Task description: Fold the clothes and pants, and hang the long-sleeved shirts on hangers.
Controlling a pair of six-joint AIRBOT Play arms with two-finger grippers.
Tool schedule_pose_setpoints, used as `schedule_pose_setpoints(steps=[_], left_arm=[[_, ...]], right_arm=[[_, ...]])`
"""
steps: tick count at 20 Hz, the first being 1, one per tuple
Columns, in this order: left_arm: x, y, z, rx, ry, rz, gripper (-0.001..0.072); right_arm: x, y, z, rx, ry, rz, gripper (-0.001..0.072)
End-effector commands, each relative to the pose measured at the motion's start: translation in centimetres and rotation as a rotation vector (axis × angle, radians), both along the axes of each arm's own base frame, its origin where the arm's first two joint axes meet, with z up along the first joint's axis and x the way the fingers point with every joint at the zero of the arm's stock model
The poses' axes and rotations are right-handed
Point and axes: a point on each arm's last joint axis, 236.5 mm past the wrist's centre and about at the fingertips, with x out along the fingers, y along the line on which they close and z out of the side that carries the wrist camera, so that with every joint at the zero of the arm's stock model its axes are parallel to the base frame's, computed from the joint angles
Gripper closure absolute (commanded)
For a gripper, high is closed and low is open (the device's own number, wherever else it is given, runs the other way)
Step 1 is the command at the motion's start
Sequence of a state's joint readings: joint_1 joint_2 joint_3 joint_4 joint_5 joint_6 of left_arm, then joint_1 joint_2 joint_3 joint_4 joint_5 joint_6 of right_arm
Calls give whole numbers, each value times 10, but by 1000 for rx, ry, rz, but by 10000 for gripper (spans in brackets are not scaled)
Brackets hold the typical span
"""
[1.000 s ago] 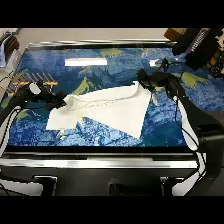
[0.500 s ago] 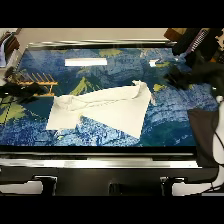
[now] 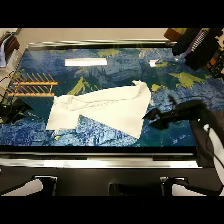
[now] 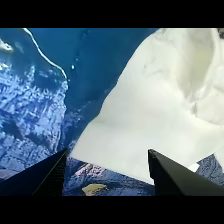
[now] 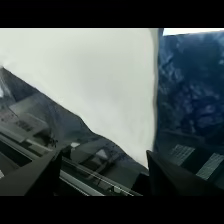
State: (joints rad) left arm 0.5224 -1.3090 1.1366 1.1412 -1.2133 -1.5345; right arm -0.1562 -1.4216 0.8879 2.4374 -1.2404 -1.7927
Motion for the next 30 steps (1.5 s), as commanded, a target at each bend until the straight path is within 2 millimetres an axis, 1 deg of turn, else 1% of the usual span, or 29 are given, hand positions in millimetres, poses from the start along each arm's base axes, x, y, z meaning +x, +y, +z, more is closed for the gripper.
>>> schedule_pose_setpoints(steps=[1, 3, 6, 8, 10, 14, 16, 18, 19, 20, 21, 22, 23, 25, 27, 30], left_arm=[[-9, -7, -8, -28, 13, 3, 133], [-7, -9, -7, -40, 5, 6, 133], [-6, -8, -6, -37, 0, 8, 133], [-5, -8, -6, -37, 0, 8, 132], [-5, -8, -6, -37, 0, 8, 133], [-5, -8, -6, -37, -1, 9, 132], [-2, -7, -5, -34, -15, 16, 133], [3, -7, -4, -37, -33, 26, 132], [4, -7, -3, -41, -40, 30, 132], [6, -8, -2, -44, -45, 32, 133], [6, -7, -2, -43, -48, 33, 132], [6, -7, -2, -38, -51, 24, 132], [6, -7, -2, -31, -56, 6, 132], [6, -7, -2, -25, -58, -6, 132], [7, -6, -5, -24, -57, -11, 133], [9, -6, -20, -37, -36, -19, 133]], right_arm=[[-37, 39, -27, 6, 51, 55, 101], [-43, 43, -33, -14, 66, 67, 102], [-52, 34, -41, -66, 107, 80, 102], [-55, 32, -42, -74, 123, 83, 103], [-53, 30, -44, -86, 117, 76, 103], [-42, 25, -50, -117, 98, 28, 104], [-44, 30, -49, -111, 103, 34, 104], [-49, 42, -52, -123, 104, 60, 107], [-52, 49, -53, -133, 99, 81, 153], [-55, 53, -55, -146, 103, 90, 234], [-56, 51, -57, -165, 110, 86, 370], [-55, 48, -59, -180, 112, 76, 567], [-52, 45, -61, -193, 105, 64, 673], [-50, 46, -56, -191, 95, 62, 675], [-50, 43, -46, -201, 83, 56, 676], [-54, 26, -32, -284, 51, 51, 676]])
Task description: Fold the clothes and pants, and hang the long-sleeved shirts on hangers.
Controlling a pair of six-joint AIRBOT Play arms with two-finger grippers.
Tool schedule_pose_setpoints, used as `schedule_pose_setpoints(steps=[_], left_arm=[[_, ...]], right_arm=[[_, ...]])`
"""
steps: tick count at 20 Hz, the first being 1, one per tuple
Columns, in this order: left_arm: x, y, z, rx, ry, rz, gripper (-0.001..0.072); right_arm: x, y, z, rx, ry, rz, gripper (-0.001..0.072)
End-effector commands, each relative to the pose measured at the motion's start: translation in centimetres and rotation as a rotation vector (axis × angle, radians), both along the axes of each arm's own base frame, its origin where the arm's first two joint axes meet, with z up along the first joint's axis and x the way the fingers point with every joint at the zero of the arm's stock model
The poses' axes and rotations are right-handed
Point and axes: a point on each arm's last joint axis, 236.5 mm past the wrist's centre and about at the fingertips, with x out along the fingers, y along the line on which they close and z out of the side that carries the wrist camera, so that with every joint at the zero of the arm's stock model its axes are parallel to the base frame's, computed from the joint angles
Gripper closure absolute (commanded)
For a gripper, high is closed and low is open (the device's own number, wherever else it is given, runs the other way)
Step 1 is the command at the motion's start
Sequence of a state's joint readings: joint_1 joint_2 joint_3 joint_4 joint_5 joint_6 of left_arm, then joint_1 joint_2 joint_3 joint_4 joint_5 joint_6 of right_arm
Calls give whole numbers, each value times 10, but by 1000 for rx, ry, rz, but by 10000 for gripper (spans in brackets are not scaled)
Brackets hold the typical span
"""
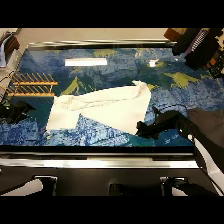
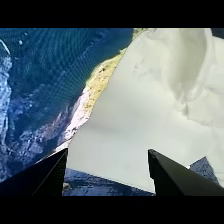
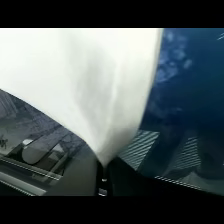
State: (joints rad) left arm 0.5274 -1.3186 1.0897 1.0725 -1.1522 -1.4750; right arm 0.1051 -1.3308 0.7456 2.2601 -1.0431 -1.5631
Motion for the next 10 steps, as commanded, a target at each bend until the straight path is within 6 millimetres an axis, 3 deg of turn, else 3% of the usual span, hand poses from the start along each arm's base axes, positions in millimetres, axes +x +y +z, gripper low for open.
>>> schedule_pose_setpoints(steps=[1, 5, 10], left_arm=[[5, -2, -15, -21, 7, -26, 133], [21, -11, -37, -68, -16, -67, 134], [22, -26, -69, -64, 15, -176, 135]], right_arm=[[-7, -20, 14, -94, -17, -7, 676], [-22, -27, 35, -123, -12, 5, 676], [-25, -38, 51, -167, -34, -47, 675]])
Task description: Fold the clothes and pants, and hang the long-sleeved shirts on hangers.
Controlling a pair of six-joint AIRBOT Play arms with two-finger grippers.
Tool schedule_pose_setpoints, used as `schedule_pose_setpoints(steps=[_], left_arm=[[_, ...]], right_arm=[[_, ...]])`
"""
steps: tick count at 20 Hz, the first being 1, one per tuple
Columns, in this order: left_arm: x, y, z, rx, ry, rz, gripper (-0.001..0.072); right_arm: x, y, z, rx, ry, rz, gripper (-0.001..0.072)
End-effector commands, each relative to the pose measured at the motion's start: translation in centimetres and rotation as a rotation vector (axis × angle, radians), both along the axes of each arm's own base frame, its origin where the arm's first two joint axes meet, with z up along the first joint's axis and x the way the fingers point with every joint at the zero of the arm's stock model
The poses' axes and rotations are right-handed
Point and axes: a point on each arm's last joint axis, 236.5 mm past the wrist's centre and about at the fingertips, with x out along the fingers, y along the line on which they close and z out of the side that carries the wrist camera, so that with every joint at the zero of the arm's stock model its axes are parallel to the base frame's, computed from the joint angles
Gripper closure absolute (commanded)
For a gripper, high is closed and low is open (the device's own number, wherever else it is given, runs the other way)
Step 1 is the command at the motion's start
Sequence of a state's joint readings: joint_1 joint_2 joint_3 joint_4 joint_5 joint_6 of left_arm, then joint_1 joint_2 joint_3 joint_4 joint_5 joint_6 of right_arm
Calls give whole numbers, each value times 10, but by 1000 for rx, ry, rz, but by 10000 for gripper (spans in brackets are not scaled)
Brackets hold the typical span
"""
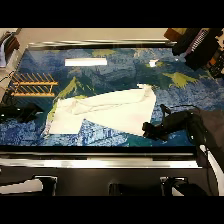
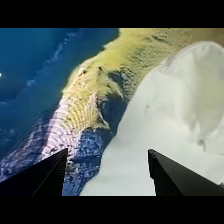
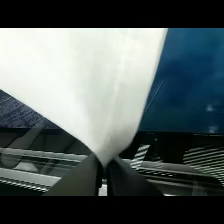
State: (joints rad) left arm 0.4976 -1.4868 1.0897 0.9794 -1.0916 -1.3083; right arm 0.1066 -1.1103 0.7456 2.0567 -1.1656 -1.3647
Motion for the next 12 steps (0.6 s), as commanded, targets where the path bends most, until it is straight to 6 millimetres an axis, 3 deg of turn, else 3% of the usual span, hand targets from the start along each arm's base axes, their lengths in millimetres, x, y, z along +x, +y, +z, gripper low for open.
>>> schedule_pose_setpoints(steps=[1, 5, 12], left_arm=[[2, -12, -22, -6, 12, -77, 135], [8, -29, -36, -39, 10, -117, 137], [50, -56, -27, -13, -158, -155, 137]], right_arm=[[-4, -8, 9, -31, -1, -40, 675], [-3, -7, 10, -25, 3, -59, 675], [-4, -4, 11, -12, 8, -62, 675]])
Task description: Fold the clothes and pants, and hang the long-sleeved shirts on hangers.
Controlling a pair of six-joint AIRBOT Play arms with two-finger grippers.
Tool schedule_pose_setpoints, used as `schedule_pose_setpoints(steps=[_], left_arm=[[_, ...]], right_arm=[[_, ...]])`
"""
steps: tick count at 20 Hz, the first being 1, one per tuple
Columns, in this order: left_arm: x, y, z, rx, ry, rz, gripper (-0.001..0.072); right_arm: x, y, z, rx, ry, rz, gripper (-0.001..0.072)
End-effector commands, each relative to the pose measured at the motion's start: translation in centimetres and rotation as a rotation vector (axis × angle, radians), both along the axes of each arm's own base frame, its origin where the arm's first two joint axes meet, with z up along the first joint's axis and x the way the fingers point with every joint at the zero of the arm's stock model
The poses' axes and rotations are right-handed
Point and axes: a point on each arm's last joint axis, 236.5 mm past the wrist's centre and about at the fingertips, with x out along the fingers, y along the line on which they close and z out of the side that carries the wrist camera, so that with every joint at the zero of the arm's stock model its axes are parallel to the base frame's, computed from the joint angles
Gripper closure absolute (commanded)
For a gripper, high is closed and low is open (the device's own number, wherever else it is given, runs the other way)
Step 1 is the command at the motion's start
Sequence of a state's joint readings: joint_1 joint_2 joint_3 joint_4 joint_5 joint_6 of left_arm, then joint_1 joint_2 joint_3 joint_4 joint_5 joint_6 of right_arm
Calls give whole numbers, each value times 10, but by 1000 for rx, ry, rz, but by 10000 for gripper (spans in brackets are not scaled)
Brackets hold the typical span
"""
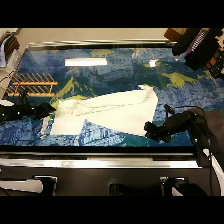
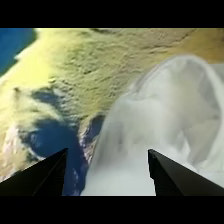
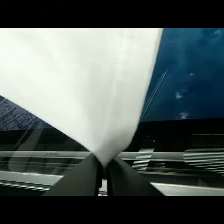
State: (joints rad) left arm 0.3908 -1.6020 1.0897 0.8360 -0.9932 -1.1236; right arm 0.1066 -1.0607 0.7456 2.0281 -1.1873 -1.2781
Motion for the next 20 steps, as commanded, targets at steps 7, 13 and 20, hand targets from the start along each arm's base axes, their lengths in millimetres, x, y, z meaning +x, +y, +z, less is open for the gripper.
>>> schedule_pose_setpoints(steps=[7, 13, 20], left_arm=[[41, -20, -8, 96, -134, -14, 137], [41, -32, -30, 39, -90, 8, 380], [24, -68, 15, -82, -81, -172, 692]], right_arm=[[-4, 1, 1, 6, 18, 4, 675], [-4, 2, 1, 7, 18, 3, 675], [17, 9, 23, 42, -66, -25, 675]])
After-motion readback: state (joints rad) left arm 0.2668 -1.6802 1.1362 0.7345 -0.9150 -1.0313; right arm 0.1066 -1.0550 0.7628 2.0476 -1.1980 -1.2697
